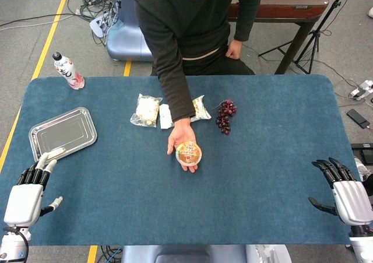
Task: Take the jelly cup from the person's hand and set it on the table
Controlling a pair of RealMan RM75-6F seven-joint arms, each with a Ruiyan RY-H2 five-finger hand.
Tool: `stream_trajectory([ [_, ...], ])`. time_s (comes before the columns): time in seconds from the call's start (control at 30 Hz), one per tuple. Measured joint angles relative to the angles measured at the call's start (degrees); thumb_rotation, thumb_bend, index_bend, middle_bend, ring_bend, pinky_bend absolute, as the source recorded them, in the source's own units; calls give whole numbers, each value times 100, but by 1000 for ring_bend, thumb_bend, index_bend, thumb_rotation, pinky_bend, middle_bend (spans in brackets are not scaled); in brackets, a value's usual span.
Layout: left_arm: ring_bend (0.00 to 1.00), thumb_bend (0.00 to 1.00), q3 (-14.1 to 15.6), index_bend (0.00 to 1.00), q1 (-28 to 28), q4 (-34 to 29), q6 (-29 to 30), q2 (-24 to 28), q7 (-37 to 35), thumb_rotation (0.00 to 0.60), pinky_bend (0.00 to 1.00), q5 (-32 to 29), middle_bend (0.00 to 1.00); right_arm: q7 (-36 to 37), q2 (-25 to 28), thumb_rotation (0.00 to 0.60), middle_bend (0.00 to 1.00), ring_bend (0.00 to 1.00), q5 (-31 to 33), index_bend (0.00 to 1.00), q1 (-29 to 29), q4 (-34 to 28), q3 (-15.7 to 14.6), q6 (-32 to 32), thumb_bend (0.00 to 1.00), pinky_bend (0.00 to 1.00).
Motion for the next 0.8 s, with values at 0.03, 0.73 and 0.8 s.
stream_trajectory([
  [0.03,76,172,1,108,0,6,-3,-4,-6,600,133,0,0,-4,1,600,173,72,0,189,-1,-4,0,1,111,176],
  [0.73,72,173,-155,101,-720,258,-721,241,-1107,600,125,427,0,-168,249,600,173,72,-88,189,-40,-275,119,260,111,176],
  [0.8,67,173,-199,83,-933,273,-948,310,-1409,600,124,506,0,-213,297,600,173,72,-85,189,-32,-338,147,276,111,176],
])
